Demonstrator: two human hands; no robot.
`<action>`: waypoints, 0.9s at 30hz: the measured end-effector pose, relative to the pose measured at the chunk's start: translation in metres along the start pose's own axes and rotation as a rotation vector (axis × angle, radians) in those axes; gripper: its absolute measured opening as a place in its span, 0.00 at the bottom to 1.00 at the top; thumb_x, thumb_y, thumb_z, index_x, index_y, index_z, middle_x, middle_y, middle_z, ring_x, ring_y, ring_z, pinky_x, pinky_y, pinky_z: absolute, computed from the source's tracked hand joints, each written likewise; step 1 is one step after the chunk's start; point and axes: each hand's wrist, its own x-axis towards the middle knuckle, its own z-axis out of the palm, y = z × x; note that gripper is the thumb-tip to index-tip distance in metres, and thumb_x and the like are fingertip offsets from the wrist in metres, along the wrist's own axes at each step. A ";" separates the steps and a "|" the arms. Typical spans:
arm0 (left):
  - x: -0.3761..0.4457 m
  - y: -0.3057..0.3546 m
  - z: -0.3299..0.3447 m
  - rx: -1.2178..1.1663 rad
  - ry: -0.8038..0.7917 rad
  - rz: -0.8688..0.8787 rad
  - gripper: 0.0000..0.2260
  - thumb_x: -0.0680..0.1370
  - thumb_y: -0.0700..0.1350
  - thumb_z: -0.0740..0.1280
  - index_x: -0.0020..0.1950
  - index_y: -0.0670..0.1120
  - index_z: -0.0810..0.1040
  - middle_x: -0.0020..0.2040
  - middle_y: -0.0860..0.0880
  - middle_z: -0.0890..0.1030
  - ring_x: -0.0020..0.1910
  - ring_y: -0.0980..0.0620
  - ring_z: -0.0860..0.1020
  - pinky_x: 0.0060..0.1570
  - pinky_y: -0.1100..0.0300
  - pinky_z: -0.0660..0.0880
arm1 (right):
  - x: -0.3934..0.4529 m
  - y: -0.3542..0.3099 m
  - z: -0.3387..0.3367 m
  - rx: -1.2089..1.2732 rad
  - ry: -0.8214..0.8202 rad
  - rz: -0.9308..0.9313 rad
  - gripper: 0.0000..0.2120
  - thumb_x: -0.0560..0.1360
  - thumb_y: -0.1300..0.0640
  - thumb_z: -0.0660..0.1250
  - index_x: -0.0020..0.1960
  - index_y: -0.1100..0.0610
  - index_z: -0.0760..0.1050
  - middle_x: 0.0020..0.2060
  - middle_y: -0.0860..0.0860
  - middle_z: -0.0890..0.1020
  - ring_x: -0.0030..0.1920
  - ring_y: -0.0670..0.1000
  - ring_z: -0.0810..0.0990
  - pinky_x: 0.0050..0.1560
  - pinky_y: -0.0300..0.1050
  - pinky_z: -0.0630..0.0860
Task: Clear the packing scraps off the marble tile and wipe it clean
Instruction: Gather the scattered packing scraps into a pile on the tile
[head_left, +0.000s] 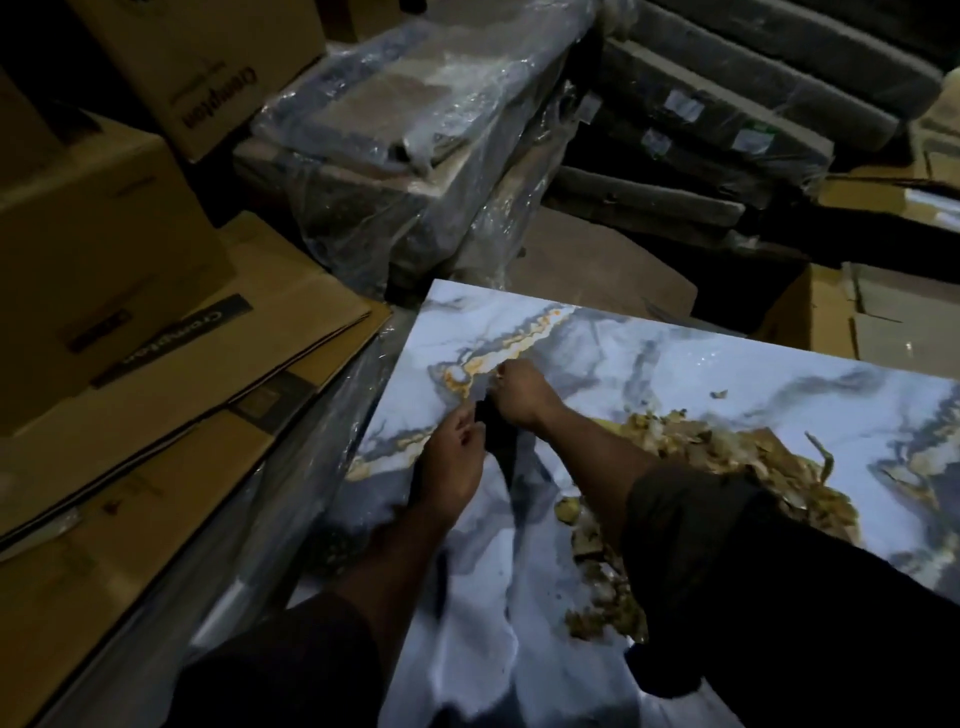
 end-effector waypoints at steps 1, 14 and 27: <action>0.001 -0.003 0.000 -0.012 0.011 -0.003 0.16 0.83 0.40 0.64 0.71 0.42 0.76 0.67 0.46 0.80 0.66 0.47 0.78 0.66 0.51 0.74 | 0.007 0.001 0.006 -0.025 -0.017 -0.009 0.11 0.82 0.59 0.60 0.48 0.64 0.77 0.59 0.65 0.77 0.60 0.62 0.76 0.60 0.49 0.69; -0.051 -0.040 0.011 0.153 -0.015 0.054 0.12 0.82 0.48 0.65 0.64 0.51 0.79 0.61 0.52 0.83 0.59 0.52 0.81 0.61 0.54 0.77 | -0.150 0.037 0.071 -0.339 0.188 -0.304 0.10 0.77 0.54 0.66 0.41 0.60 0.78 0.40 0.58 0.78 0.45 0.60 0.76 0.47 0.55 0.74; -0.128 -0.024 0.062 0.205 -0.348 0.212 0.11 0.80 0.57 0.62 0.58 0.58 0.79 0.54 0.58 0.83 0.52 0.59 0.82 0.54 0.52 0.80 | -0.265 0.129 0.069 -0.704 0.493 -0.429 0.19 0.86 0.54 0.54 0.63 0.58 0.82 0.67 0.53 0.80 0.71 0.55 0.75 0.71 0.60 0.64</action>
